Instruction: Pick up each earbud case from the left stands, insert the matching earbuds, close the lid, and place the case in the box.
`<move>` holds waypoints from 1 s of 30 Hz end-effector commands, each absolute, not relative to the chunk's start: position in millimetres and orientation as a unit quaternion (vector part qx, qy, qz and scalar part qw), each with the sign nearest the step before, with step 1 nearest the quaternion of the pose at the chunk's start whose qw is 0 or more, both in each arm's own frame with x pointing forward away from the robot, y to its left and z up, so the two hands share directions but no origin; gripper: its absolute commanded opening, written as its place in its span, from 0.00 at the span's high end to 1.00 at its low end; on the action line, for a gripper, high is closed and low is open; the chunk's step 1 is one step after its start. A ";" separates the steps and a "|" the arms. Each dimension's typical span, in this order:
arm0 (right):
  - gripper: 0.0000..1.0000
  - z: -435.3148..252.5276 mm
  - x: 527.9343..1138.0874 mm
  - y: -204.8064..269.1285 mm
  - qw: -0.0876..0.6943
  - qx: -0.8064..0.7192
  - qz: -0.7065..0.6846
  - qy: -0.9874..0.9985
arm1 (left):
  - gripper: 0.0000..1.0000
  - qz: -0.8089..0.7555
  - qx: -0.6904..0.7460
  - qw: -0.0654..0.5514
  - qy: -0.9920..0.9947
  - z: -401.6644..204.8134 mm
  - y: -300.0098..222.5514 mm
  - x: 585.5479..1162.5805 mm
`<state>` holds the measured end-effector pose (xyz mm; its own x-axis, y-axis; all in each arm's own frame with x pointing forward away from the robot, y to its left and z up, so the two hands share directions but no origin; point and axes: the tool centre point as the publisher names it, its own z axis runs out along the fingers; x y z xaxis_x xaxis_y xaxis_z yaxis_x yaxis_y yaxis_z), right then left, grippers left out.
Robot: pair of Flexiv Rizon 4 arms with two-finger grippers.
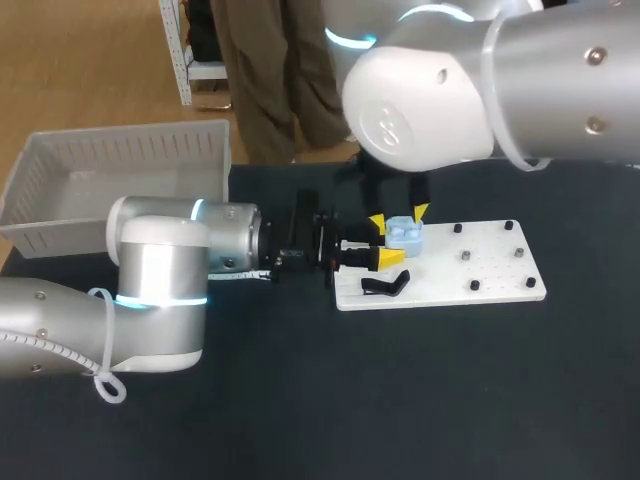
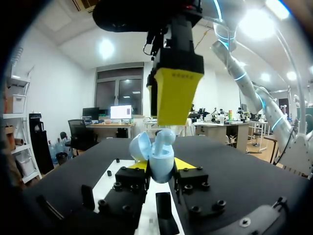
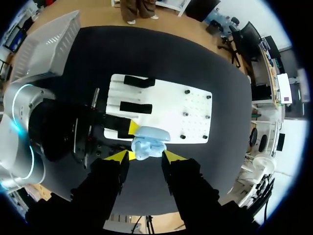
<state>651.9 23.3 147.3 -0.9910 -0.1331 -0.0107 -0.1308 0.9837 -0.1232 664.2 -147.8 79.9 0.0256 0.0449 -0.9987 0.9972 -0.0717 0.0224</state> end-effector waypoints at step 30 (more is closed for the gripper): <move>0.55 133.9 643.2 3.1 0.003 -0.053 -0.051 0.997 | 1.00 -0.498 0.534 0.479 0.488 79.5 -148.0 662.9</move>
<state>638.9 0.2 134.7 -0.9943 -0.1065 -0.0079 -0.1052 0.9896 -0.0986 664.2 -147.9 79.9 0.0256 0.0449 -0.9987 0.9972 -0.0717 0.0223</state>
